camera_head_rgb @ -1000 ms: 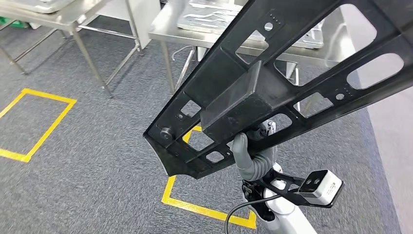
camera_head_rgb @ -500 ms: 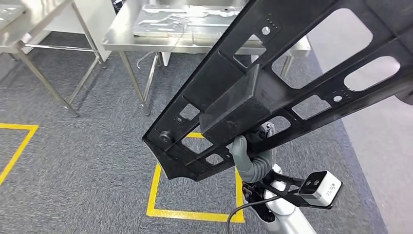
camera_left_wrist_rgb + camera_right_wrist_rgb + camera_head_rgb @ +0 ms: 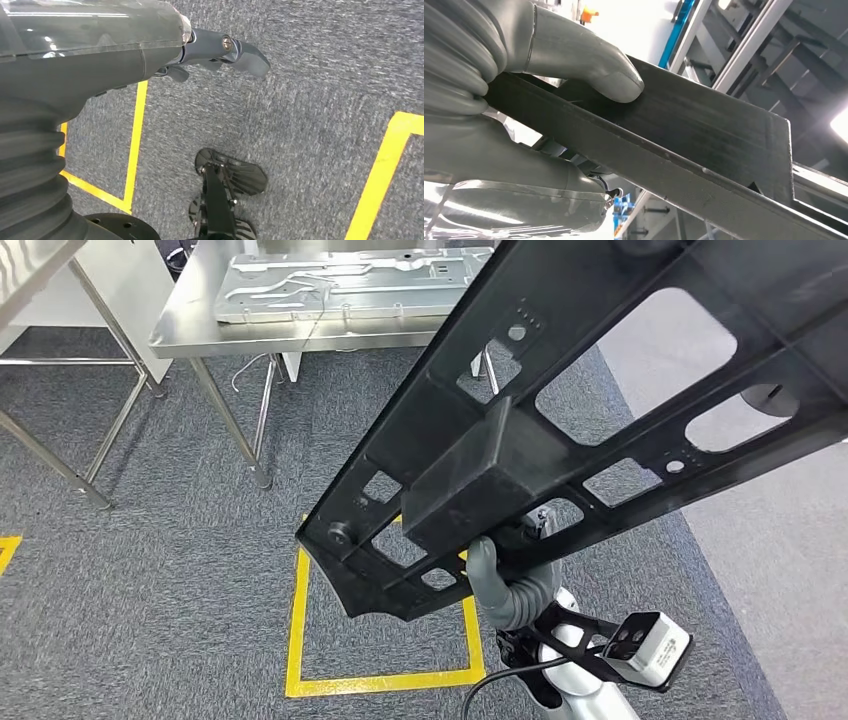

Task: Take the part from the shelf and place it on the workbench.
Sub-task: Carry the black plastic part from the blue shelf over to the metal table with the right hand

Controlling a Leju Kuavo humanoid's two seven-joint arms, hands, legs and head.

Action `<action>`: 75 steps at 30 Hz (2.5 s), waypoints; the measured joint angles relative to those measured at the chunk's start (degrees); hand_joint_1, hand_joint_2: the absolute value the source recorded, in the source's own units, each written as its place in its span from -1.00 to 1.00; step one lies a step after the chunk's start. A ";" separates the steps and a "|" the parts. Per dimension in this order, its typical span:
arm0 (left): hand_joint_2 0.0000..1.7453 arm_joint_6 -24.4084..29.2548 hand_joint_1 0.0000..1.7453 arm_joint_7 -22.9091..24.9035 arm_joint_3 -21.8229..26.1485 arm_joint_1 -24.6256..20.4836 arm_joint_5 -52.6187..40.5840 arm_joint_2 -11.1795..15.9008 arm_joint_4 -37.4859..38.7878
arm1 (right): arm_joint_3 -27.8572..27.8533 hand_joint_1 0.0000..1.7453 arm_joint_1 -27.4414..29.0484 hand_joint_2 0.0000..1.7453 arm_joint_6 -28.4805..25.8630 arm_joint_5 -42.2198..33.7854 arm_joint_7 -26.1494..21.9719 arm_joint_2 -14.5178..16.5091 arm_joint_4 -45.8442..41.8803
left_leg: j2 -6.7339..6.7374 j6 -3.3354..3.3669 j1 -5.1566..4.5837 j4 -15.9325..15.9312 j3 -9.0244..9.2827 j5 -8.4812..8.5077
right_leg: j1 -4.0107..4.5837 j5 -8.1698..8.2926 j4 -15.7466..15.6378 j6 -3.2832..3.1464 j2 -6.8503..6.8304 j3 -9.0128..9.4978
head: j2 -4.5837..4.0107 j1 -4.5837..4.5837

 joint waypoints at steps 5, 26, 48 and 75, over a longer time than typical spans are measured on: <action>1.00 -0.86 -1.00 -0.91 0.11 0.04 -0.09 0.04 -0.02 | -0.13 1.00 1.58 1.00 0.26 0.86 0.01 0.01 -1.62 | -0.55 -1.61 0.29 2.21 -0.61 -1.75 | 0.01 -0.34 -0.94 -1.82 0.67 0.61 | 0.00 -0.01; 1.00 -2.03 -1.00 -1.53 0.56 0.51 -1.19 0.52 -0.03 | -1.58 1.00 3.14 1.00 1.15 1.55 0.03 -0.01 -2.33 | -2.22 1.46 -0.08 -0.32 1.25 -0.99 | 0.20 -6.85 15.64 0.60 1.53 -7.49 | 0.00 -0.01; 1.00 -2.02 -1.00 -0.96 0.67 0.29 -2.75 0.85 -0.01 | -2.41 1.00 2.35 1.00 -1.04 2.08 0.09 0.01 -0.32 | -1.84 1.58 -1.46 1.80 -5.74 3.23 | 1.43 -6.00 -0.09 -1.96 1.39 7.03 | 0.01 0.01; 1.00 -2.08 -1.00 -0.79 2.05 0.11 -4.77 0.56 0.02 | -2.33 1.00 2.39 1.00 -2.16 2.23 0.03 1.25 1.61 | -2.56 -0.53 -0.37 5.01 -4.14 0.10 | 0.55 -2.67 -0.53 -2.22 0.79 3.72 | 0.00 -0.05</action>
